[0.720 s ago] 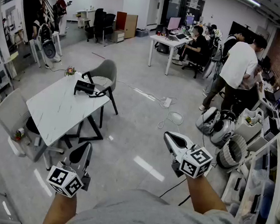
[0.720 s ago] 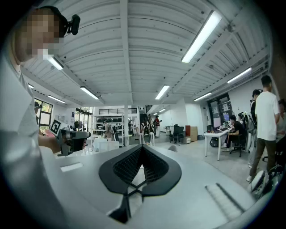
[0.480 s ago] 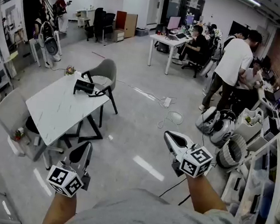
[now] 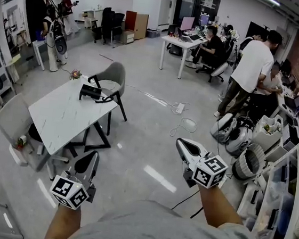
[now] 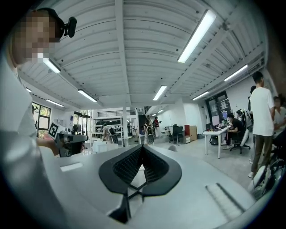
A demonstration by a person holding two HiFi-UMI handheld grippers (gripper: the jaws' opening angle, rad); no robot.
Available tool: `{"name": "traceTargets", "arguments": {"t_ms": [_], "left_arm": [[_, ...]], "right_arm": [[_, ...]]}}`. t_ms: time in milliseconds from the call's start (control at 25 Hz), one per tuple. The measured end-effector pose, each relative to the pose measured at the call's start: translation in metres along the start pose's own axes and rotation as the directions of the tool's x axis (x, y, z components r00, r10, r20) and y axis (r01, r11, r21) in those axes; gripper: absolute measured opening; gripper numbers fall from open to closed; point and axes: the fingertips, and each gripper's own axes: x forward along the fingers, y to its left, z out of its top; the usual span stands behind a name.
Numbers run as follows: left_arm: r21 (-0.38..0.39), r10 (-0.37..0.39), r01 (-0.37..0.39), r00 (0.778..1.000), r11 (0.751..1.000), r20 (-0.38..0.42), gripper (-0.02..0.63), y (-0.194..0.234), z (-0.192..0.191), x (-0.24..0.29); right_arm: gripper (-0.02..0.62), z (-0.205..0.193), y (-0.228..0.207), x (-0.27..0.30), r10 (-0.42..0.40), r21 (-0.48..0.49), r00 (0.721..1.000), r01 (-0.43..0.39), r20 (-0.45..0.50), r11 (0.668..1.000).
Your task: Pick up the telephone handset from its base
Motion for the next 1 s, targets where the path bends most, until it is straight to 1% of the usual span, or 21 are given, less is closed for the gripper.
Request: {"name": "traceTargets", "arguments": {"t_ms": [160,200,240,280,360,520,720,1000], "left_arm": [[0.017,-0.032,0.032,0.999,0.999,-0.001,0.063,-0.006,0.003,0.007],[0.022,-0.047,0.048,0.999,0.999,-0.006,0.162,-0.009,0.003,0.01],[0.031,-0.061,0.061,0.998,0.998,-0.009,0.293,-0.012,0.001,0.014],[0.043,-0.068,0.068,0.998,0.997,-0.01,0.341,-0.015,0.0,0.017],[0.058,-0.07,0.07,0.998,0.996,-0.008,0.371,-0.022,0.001,0.023],[0.046,-0.062,0.062,0.998,0.997,-0.008,0.373,-0.036,0.0,0.034],[0.054,-0.04,0.04,0.999,0.998,-0.003,0.373,-0.064,-0.006,0.052],[0.047,-0.022,0.023,1.0,0.999,-0.011,0.374,-0.098,-0.014,0.081]], "right_arm": [[0.003,0.003,-0.002,0.001,0.021,0.002,1.0,-0.021,0.009,1.0],[0.003,0.003,-0.004,0.0,0.027,-0.001,1.0,-0.027,0.01,1.0],[0.003,0.003,-0.006,-0.001,0.033,-0.003,0.999,-0.033,0.011,0.999],[0.003,0.003,-0.009,-0.002,0.038,-0.003,0.999,-0.038,0.011,0.999],[0.003,0.004,-0.014,-0.005,0.046,-0.003,0.999,-0.046,0.013,0.999],[0.003,0.007,-0.026,-0.014,0.065,-0.011,0.998,-0.065,0.013,0.998],[0.003,0.007,-0.05,-0.031,0.097,-0.022,0.995,-0.097,0.015,0.995],[0.003,0.004,-0.084,-0.045,0.126,-0.014,0.992,-0.125,0.025,0.992]]}}
